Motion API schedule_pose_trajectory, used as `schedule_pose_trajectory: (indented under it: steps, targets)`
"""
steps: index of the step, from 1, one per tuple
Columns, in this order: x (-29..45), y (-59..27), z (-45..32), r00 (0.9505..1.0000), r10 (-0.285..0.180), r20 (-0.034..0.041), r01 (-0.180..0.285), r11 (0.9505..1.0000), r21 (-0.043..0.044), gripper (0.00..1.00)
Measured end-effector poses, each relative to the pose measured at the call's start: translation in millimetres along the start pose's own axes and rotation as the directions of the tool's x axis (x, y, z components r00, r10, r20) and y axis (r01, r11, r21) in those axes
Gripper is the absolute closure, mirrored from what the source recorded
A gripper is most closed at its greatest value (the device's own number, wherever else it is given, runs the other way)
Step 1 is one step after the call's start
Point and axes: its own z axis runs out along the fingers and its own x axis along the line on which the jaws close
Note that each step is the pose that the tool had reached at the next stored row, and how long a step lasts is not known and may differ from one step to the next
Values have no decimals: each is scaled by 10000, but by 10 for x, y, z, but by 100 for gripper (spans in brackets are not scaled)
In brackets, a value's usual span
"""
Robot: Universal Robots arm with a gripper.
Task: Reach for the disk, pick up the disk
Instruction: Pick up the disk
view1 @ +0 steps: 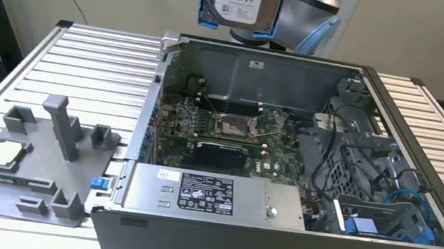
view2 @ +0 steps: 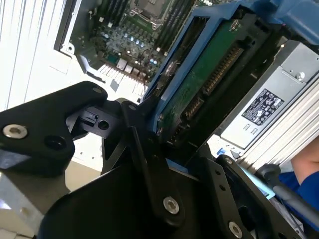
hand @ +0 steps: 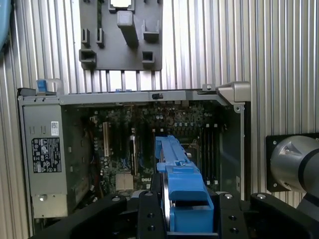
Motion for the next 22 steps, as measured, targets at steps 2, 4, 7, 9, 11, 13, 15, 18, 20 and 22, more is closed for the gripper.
schedule_pose_trajectory:
  steps: [2, 4, 7, 9, 11, 13, 15, 18, 20, 22]
  targets:
    - [0, 0, 0, 10000, 0, 0, 0, 10000, 0, 100]
    - [0, -1, 0, 10000, 1, 0, -1, 10000, 0, 100]
    - [-2, -19, 0, 10000, -1, 0, 1, 10000, -1, 100]
    - [-3, -48, 3, 10000, 0, 4, 0, 10000, 0, 100]
    - [-6, -89, 5, 10000, 0, 7, 0, 10000, 0, 100]
    - [-10, -152, 8, 10000, 0, 7, 0, 10000, 0, 100]
    - [-15, -232, 11, 10000, 0, 8, 0, 10000, 0, 100]
    - [-22, -342, 14, 10000, 0, 7, 0, 10000, 0, 100]
    - [-26, -406, 16, 10000, 1, 7, -1, 10000, 0, 100]
    - [-30, -477, 17, 10000, 0, 7, 0, 10000, 0, 100]
